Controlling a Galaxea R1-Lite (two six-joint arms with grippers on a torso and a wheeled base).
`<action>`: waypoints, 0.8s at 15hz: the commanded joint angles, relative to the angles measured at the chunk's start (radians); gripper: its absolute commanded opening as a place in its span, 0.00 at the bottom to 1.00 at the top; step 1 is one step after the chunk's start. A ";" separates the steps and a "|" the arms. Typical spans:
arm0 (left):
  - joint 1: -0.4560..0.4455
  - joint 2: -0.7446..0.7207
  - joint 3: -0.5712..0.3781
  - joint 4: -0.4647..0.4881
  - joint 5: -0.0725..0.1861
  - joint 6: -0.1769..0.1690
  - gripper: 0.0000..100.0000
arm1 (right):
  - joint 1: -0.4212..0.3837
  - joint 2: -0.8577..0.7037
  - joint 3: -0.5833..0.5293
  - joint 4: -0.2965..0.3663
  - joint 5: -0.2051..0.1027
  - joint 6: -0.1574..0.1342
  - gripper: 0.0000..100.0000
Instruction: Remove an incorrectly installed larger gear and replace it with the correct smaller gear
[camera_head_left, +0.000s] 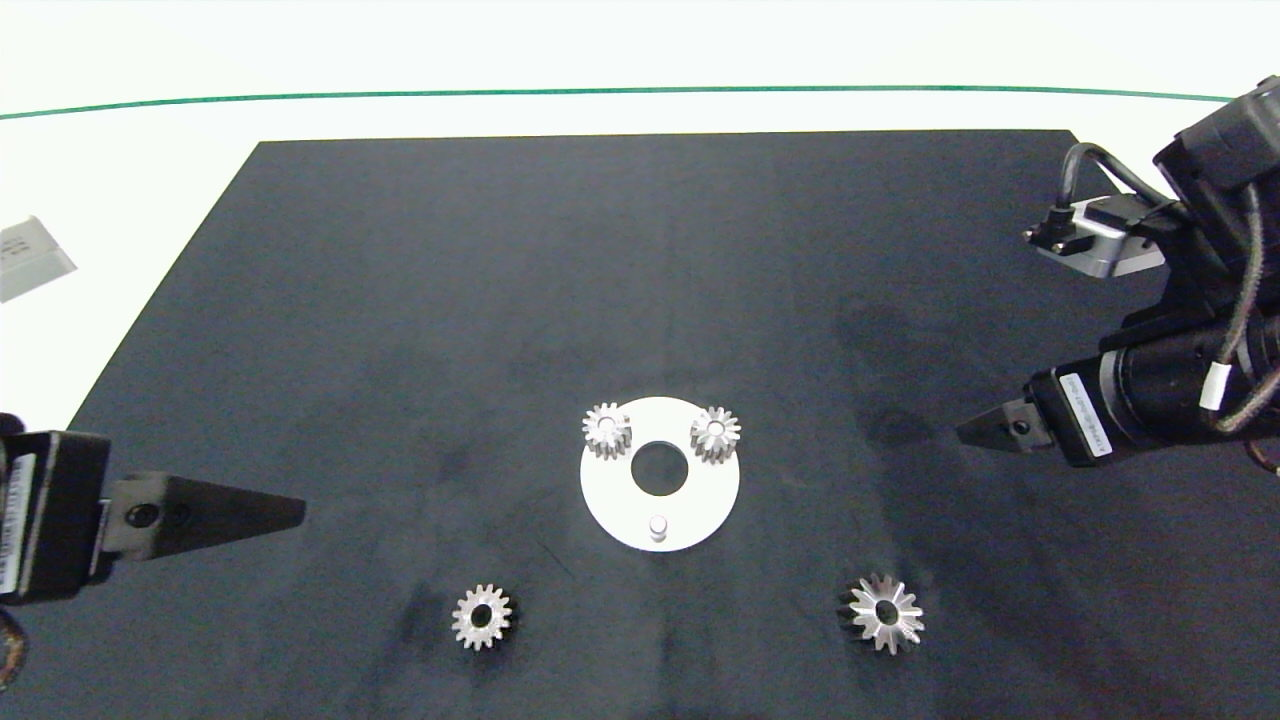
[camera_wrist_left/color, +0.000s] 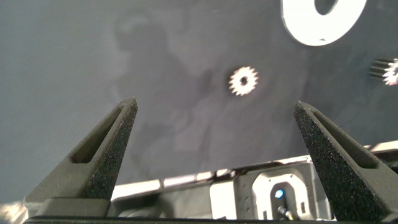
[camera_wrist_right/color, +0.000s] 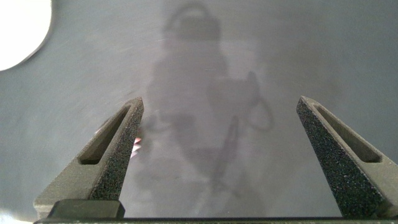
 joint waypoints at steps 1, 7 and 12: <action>-0.053 0.062 0.049 -0.026 0.001 -0.034 1.00 | -0.068 0.011 -0.018 0.031 -0.001 0.008 1.00; -0.203 0.164 0.084 -0.044 0.189 -0.110 1.00 | -0.142 0.076 -0.022 0.079 -0.001 0.045 1.00; -0.261 0.272 0.070 -0.061 0.293 -0.202 1.00 | -0.171 0.069 -0.018 0.079 0.001 0.049 1.00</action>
